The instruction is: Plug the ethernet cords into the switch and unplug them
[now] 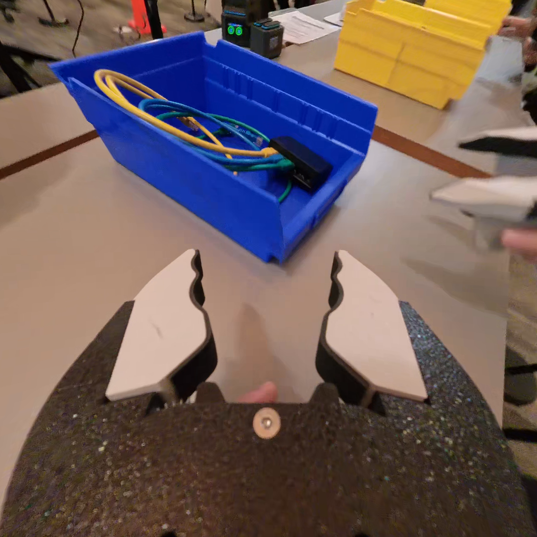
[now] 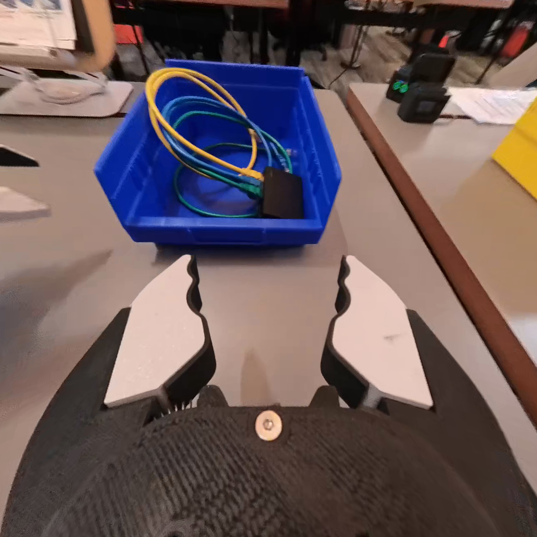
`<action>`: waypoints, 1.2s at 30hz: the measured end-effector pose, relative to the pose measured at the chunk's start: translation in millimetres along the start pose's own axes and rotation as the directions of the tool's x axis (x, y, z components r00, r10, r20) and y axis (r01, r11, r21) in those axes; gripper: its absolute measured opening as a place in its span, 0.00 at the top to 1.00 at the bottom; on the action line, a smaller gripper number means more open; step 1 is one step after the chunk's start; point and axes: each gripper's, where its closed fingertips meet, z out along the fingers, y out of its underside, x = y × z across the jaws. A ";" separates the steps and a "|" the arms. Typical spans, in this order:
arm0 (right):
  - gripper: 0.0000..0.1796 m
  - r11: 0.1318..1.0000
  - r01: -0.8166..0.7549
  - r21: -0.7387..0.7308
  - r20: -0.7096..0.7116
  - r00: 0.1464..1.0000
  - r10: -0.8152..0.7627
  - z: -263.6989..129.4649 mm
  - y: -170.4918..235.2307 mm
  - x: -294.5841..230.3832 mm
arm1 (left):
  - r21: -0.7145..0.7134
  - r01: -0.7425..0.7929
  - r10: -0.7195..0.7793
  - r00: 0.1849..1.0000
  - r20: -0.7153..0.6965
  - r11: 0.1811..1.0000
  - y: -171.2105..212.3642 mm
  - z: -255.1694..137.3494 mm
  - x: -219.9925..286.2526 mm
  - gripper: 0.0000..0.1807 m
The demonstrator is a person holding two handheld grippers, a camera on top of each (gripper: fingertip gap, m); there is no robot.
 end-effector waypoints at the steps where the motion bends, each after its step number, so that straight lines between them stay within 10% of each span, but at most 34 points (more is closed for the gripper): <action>1: 0.48 1.000 0.012 0.020 -0.028 1.000 -0.011 -1.1 -1.8 5.5 | -0.012 0.026 -0.026 0.999 0.020 1.000 -5.7 14.2 -1.0 0.53; 19: 0.46 0.999 0.048 -0.009 -0.101 0.994 -0.049 -7.4 -4.5 20.1 | -0.186 0.013 0.064 0.912 0.405 0.982 -11.7 83.9 -79.7 0.82; 27: 0.47 0.996 0.078 0.050 -0.049 0.996 -0.076 -15.1 -23.3 1.3 | -0.145 -0.003 0.052 0.941 0.334 0.989 17.5 -3.5 -129.0 0.96; 36: 0.48 0.974 0.188 0.129 0.176 0.962 -0.209 -15.1 -47.5 -105.1 | -0.158 0.011 0.019 0.982 0.190 0.987 119.9 -235.8 -130.0 0.97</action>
